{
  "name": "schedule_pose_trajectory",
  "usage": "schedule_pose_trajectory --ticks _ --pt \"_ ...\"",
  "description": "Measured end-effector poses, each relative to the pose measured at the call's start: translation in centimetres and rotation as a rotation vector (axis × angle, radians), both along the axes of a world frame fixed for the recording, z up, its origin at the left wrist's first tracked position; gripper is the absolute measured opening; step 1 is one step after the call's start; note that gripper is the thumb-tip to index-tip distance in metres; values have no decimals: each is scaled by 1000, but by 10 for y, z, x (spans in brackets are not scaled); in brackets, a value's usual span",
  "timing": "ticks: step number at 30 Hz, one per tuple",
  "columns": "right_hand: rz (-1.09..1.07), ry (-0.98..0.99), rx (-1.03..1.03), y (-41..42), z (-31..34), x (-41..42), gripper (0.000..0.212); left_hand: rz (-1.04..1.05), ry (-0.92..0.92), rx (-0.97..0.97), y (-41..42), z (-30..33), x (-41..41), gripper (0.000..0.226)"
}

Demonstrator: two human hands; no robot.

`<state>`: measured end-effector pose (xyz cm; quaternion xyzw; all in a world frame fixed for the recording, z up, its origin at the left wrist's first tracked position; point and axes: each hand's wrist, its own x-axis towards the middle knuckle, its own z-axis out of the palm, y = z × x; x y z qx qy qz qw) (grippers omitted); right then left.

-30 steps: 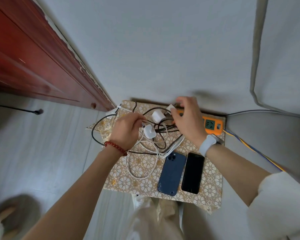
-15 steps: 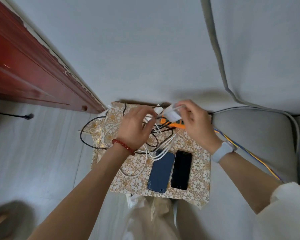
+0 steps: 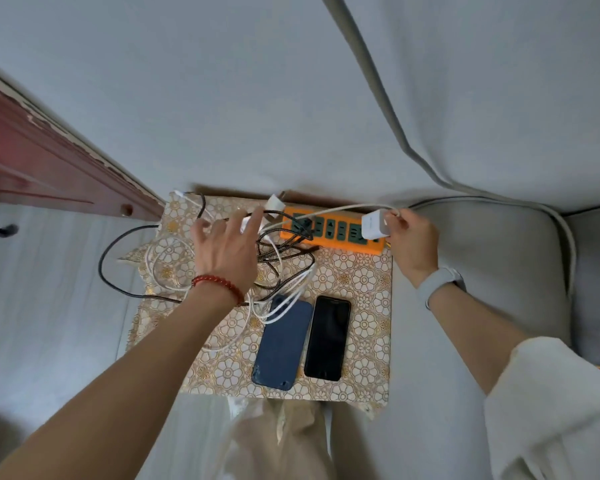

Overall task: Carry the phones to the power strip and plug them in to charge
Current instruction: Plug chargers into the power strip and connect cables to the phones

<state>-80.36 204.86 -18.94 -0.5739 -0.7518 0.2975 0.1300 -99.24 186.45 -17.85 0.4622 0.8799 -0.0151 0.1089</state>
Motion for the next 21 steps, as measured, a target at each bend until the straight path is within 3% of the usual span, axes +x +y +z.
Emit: schedule_pose_trajectory --ticks 4,7,14,21 --pt "6 82 -106 -2 -6 -8 21 31 5 -28 -1 1 -3 39" --pt "91 15 -17 -4 -4 -10 23 77 30 -64 5 5 -7 18" --pt "187 -41 -40 -15 -6 -12 24 85 47 -39 2 14 -12 24" --pt "156 47 -93 -33 -18 -20 27 234 -368 166 16 36 -32 24"
